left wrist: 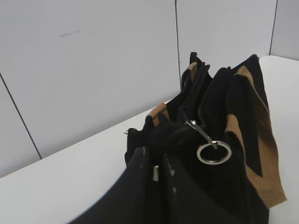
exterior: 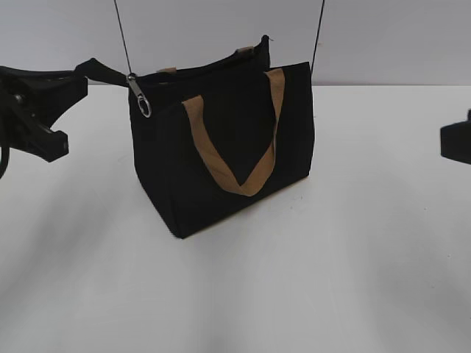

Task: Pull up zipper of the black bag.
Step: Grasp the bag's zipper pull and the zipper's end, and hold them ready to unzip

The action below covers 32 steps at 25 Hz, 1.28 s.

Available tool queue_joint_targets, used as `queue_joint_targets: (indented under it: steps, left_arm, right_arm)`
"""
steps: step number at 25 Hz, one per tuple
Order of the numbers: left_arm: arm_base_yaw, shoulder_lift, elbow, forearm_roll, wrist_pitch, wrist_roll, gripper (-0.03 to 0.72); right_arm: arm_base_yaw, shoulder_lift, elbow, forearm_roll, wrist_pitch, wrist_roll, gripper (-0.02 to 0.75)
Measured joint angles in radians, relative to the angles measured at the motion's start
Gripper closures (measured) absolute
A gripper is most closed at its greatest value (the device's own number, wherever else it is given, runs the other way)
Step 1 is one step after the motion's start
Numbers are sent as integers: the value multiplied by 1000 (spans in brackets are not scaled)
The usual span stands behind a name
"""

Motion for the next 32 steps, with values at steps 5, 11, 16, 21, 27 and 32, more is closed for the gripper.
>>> queue_joint_targets:
  steps: [5,11,16,21,27,32]
  left_arm:
    - [0,0,0,0,-9,-4,666]
    - [0,0,0,-1,-36,-24,666]
    - [0,0,0,-1,-38,-26,666]
    - [0,0,0,-1,-38,-26,666]
    - [0,0,0,-1,-43,-26,666]
    - [0,0,0,-9,-46,-26,666]
  right_arm:
    - [90,129,0,118,-77,-122,370]
    - [302,270,-66,132,-208,-150,370]
    - [427,439,-192,122,-285,-153,370]
    - [500,603,-317,118,-289,-154,370]
    - [534,771,-477,115,-290,-150,370]
    - [586,887,-579,112,-291,-142,370]
